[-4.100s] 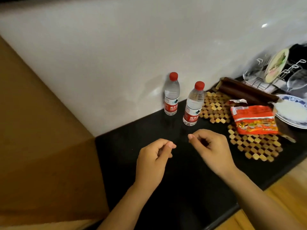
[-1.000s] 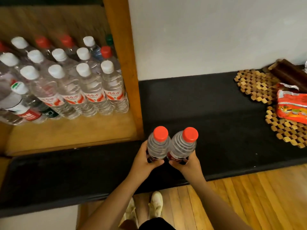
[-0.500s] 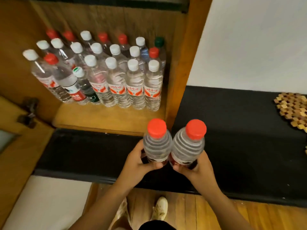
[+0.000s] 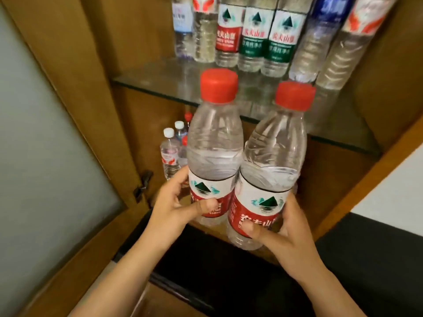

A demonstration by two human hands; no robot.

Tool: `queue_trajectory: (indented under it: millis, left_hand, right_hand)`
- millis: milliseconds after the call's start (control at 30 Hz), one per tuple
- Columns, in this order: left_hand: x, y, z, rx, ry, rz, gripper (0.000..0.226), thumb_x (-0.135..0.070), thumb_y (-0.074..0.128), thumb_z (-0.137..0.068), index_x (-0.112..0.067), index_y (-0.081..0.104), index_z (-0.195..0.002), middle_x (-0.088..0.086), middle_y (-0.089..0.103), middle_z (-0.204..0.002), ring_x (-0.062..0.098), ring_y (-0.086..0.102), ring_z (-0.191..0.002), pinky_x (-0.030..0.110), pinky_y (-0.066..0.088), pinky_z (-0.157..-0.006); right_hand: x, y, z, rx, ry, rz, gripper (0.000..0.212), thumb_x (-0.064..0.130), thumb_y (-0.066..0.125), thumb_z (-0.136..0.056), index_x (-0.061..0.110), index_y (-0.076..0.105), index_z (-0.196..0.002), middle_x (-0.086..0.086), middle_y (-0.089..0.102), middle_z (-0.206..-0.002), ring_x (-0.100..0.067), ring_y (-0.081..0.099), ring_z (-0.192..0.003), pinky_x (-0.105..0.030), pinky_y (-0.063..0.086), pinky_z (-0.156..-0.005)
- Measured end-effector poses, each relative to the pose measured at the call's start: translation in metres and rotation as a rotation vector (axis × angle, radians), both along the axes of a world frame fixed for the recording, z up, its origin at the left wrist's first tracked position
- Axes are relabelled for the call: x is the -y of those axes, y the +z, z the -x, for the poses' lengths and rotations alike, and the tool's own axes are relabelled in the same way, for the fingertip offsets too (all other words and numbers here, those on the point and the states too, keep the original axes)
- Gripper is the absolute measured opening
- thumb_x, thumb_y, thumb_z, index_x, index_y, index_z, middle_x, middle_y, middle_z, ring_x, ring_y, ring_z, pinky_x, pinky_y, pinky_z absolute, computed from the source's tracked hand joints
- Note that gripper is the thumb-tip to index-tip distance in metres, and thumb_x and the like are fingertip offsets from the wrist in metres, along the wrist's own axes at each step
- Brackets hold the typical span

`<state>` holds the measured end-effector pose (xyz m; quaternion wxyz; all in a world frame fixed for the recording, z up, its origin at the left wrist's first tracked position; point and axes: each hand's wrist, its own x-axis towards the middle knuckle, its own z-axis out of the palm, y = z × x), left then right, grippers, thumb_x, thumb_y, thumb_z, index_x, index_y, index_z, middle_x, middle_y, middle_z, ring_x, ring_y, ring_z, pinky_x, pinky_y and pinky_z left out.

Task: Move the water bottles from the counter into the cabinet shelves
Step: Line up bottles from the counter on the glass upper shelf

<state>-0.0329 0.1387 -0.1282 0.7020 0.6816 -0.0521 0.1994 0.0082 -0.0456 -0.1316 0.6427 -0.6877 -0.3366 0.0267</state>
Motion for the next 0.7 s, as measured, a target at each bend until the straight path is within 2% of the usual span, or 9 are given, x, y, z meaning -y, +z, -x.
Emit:
queue_trajectory:
  millis: [133,233,300,400,467,533,567,633,700]
  left_hand:
    - [-0.029,0.048,-0.001,0.136,0.021,0.032,0.055,-0.048,0.080,-0.057,-0.029,0.066,-0.107,-0.005,0.071,-0.108,0.016,0.066,-0.102,0.026,0.053,-0.081]
    - [-0.049,0.082,-0.011,0.221,0.023,-0.014,0.048,-0.024,0.079,-0.064,-0.025,0.064,-0.109,-0.008,0.071,-0.106,0.012,0.067,-0.099,0.019,0.053,-0.075]
    - [-0.059,0.100,-0.021,0.252,0.041,-0.026,0.046,-0.015,0.073,-0.066,-0.020,0.062,-0.110,-0.008,0.071,-0.105,0.011,0.067,-0.098,0.018,0.052,-0.073]
    - [-0.072,0.124,-0.038,0.284,0.072,-0.056,0.041,-0.017,0.070,-0.068,-0.022,0.062,-0.109,-0.012,0.071,-0.104,0.008,0.066,-0.098,0.016,0.051,-0.073]
    - [-0.078,0.136,-0.052,0.294,0.086,-0.081,0.041,-0.017,0.072,-0.069,-0.021,0.062,-0.109,-0.013,0.072,-0.101,0.005,0.066,-0.096,0.014,0.051,-0.073]
    - [-0.083,0.142,-0.066,0.287,0.114,-0.096,0.049,-0.019,0.076,-0.068,-0.016,0.061,-0.114,-0.010,0.070,-0.105,0.004,0.066,-0.096,0.014,0.051,-0.073]
    - [-0.085,0.143,-0.073,0.276,0.126,-0.099,0.050,-0.019,0.074,-0.068,-0.015,0.060,-0.116,-0.009,0.069,-0.106,0.003,0.066,-0.095,0.014,0.051,-0.073]
    - [-0.089,0.143,-0.088,0.247,0.137,-0.104,0.046,-0.017,0.073,-0.071,-0.017,0.061,-0.115,-0.010,0.069,-0.106,0.003,0.066,-0.094,0.013,0.051,-0.072]
    - [-0.092,0.141,-0.100,0.214,0.143,-0.115,0.042,-0.016,0.073,-0.073,-0.020,0.061,-0.113,-0.013,0.068,-0.103,0.000,0.066,-0.092,0.012,0.051,-0.069]
  right_hand:
    - [-0.032,0.049,-0.008,0.046,0.033,-0.045,0.061,0.058,0.075,-0.059,0.061,0.046,-0.112,0.027,0.060,-0.118,0.002,0.059,-0.109,-0.010,0.049,-0.078]
    - [-0.051,0.082,-0.018,0.122,-0.019,-0.044,0.063,0.066,0.074,-0.054,0.061,0.046,-0.110,0.025,0.062,-0.117,0.000,0.060,-0.107,-0.018,0.052,-0.079]
    - [-0.062,0.101,-0.028,0.175,-0.053,-0.032,0.064,0.064,0.074,-0.054,0.058,0.045,-0.111,0.026,0.061,-0.117,0.000,0.060,-0.107,-0.025,0.052,-0.084]
    - [-0.077,0.126,-0.049,0.235,-0.119,0.004,0.065,0.057,0.074,-0.056,0.050,0.044,-0.113,0.024,0.062,-0.117,0.001,0.059,-0.108,-0.032,0.052,-0.089]
    - [-0.085,0.138,-0.063,0.257,-0.170,0.050,0.067,0.062,0.073,-0.053,0.049,0.043,-0.112,0.022,0.061,-0.117,0.000,0.058,-0.110,-0.038,0.050,-0.094]
    - [-0.093,0.146,-0.076,0.271,-0.216,0.112,0.079,0.071,0.070,-0.049,0.044,0.042,-0.118,0.018,0.059,-0.121,-0.004,0.056,-0.113,-0.042,0.047,-0.098]
    - [-0.096,0.148,-0.082,0.268,-0.233,0.142,0.089,0.073,0.068,-0.046,0.036,0.042,-0.123,0.014,0.058,-0.125,-0.007,0.055,-0.115,-0.043,0.046,-0.099]
    - [-0.101,0.149,-0.093,0.253,-0.265,0.195,0.099,0.070,0.067,-0.045,0.026,0.040,-0.129,0.008,0.056,-0.130,-0.012,0.054,-0.118,-0.045,0.044,-0.101]
    - [-0.104,0.147,-0.103,0.240,-0.294,0.233,0.095,0.062,0.071,-0.049,0.022,0.040,-0.130,0.005,0.056,-0.130,-0.015,0.054,-0.118,-0.046,0.044,-0.101]
